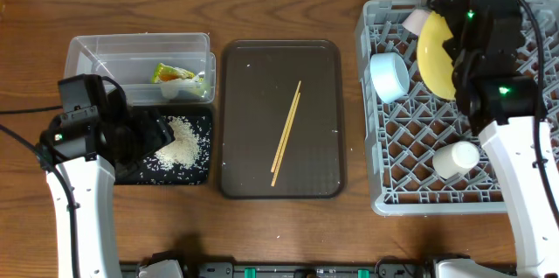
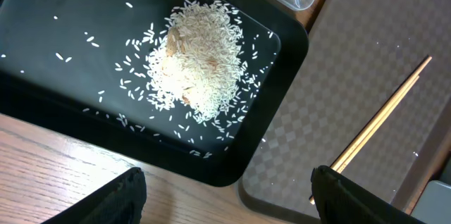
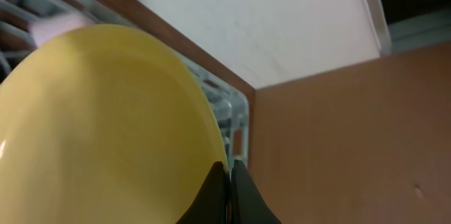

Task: Sort waste into correct bins and load items into the dishwasher rack
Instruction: 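Lift the yellow plate and stand it upright in the rack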

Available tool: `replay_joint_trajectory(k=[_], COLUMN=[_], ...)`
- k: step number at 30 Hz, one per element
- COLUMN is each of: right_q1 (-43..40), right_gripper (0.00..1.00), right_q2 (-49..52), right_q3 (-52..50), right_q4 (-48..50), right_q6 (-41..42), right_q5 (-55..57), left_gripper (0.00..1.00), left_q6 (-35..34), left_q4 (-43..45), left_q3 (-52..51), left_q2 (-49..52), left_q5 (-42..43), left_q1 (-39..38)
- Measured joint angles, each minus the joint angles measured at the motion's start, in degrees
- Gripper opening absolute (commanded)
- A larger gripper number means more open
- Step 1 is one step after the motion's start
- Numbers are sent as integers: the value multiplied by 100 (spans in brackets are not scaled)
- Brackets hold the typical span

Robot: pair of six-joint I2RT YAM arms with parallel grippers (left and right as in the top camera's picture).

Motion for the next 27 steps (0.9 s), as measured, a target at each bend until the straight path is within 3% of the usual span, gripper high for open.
replay_joint_trajectory(k=[13, 24, 26, 27], right_q1=[-107, 262, 273, 271], right_gripper=[1, 2, 9, 18], right_q2=[942, 1027, 1027, 1027], right_q3=[-2, -2, -2, -2], right_q4=[-44, -354, -538, -640], right_q6=[9, 636, 817, 949], right_q5=[817, 323, 153, 24], left_gripper=[78, 78, 77, 77], left_q6=[0, 0, 0, 0], left_q4=[2, 2, 2, -2], left_q3=[0, 0, 0, 0], left_q2=[0, 0, 0, 0], left_q5=[0, 0, 0, 0], left_q1=[0, 0, 0, 0])
